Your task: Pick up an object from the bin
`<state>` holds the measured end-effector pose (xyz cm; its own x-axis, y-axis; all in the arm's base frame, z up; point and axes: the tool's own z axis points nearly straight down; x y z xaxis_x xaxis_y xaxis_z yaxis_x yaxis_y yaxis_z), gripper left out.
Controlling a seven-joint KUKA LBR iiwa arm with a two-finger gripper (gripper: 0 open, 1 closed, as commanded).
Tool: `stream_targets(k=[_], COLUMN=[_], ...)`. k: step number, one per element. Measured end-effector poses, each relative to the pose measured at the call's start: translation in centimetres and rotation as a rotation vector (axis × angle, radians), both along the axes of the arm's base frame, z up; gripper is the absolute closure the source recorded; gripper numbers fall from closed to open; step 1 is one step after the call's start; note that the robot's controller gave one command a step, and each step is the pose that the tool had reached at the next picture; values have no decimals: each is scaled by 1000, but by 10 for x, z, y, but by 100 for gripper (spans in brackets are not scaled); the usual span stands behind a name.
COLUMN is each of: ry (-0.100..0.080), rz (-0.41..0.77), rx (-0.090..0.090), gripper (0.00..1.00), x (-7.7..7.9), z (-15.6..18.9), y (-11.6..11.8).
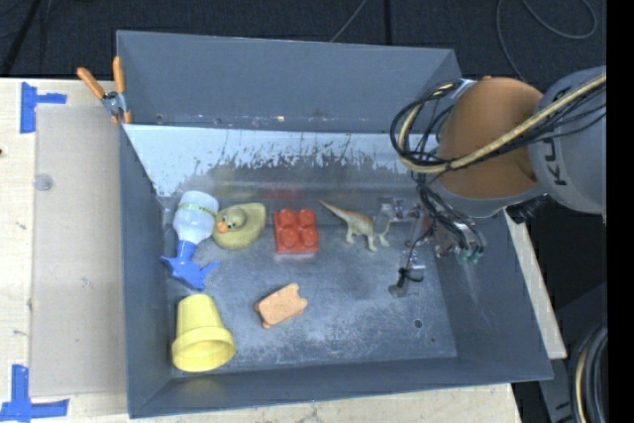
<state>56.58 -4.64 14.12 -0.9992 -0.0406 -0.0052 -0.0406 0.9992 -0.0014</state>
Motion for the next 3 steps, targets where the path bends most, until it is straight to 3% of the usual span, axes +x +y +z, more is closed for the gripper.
stream_targets(k=[1,2,3], ry=[7,3,8], rz=[-13,-132,-34], rx=[2,4,-1], gripper=[0,0,0], x=[21,9,6], z=[-37,-55,-64], y=[27,36,63])
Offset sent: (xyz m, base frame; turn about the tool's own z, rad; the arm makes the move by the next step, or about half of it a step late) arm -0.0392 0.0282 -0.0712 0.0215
